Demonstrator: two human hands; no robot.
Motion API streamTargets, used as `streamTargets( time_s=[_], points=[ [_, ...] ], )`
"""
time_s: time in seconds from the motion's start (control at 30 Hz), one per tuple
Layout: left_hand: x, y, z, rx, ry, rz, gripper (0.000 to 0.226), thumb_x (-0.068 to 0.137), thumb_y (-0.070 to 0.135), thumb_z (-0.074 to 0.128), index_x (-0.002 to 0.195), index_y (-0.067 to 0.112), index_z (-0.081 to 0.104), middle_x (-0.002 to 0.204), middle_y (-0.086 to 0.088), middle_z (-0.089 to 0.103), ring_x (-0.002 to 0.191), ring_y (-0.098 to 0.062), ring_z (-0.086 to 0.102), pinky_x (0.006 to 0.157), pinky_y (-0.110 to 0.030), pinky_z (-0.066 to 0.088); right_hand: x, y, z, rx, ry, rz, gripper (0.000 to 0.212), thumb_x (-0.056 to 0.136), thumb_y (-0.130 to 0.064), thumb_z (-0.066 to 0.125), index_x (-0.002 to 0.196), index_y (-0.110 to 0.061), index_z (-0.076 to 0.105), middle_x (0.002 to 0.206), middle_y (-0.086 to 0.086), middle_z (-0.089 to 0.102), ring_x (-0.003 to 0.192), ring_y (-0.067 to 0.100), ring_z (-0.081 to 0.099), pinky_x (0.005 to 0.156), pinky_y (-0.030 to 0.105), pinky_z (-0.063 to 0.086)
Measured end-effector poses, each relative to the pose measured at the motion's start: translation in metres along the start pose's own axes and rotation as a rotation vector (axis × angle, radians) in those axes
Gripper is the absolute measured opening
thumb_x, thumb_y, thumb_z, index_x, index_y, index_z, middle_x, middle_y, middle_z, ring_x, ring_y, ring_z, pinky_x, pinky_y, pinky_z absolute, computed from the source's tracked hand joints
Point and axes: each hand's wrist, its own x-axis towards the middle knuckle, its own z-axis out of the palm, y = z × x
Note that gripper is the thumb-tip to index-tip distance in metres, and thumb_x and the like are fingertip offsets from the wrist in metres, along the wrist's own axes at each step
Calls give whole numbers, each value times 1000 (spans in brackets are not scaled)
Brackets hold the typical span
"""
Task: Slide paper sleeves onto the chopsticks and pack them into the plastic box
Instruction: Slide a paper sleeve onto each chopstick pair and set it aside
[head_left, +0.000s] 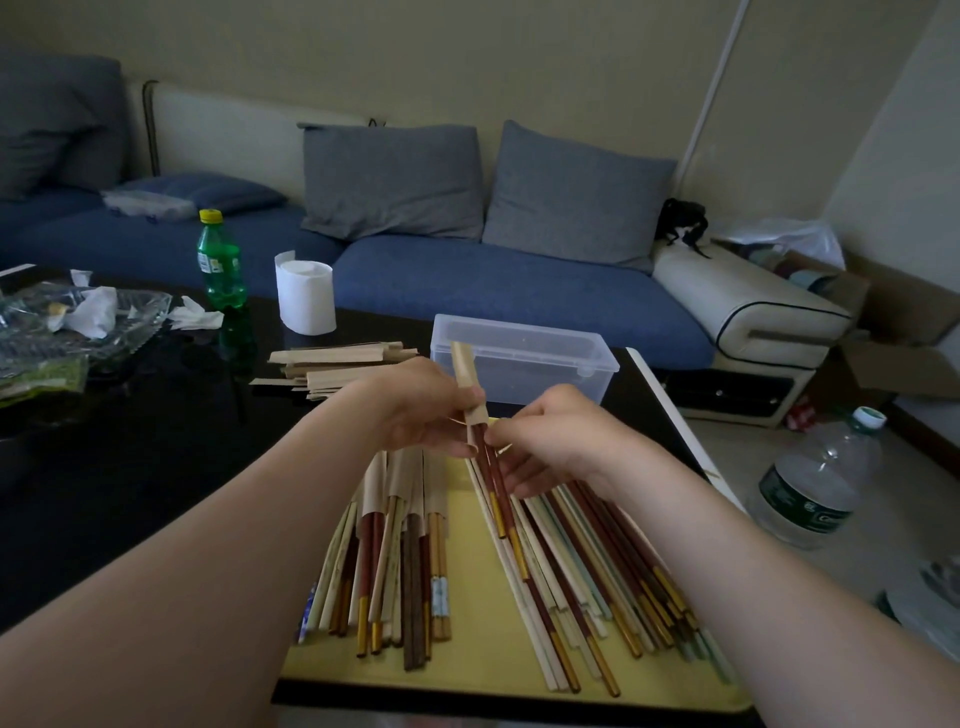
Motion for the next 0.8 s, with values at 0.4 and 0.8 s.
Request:
streamTargets(
  time_s=[0.4, 0.8],
  points=[
    [0, -2, -12, 29, 45, -56, 32, 100, 16, 69, 127, 2, 60, 98, -19, 80, 88, -28, 80, 78, -39, 66, 1, 3, 5, 64, -37, 74, 48, 91, 1, 82, 134, -10, 65, 87, 14, 83, 79, 25, 83, 70, 35, 68],
    [11, -11, -29, 450, 500, 3, 39, 106, 35, 49, 107, 1, 68, 84, -11, 75, 64, -21, 71, 53, -26, 53, 9, -9, 34, -54, -363, 68, 15, 102, -8, 73, 116, -4, 71, 103, 20, 82, 76, 20, 79, 62, 25, 63]
  ],
)
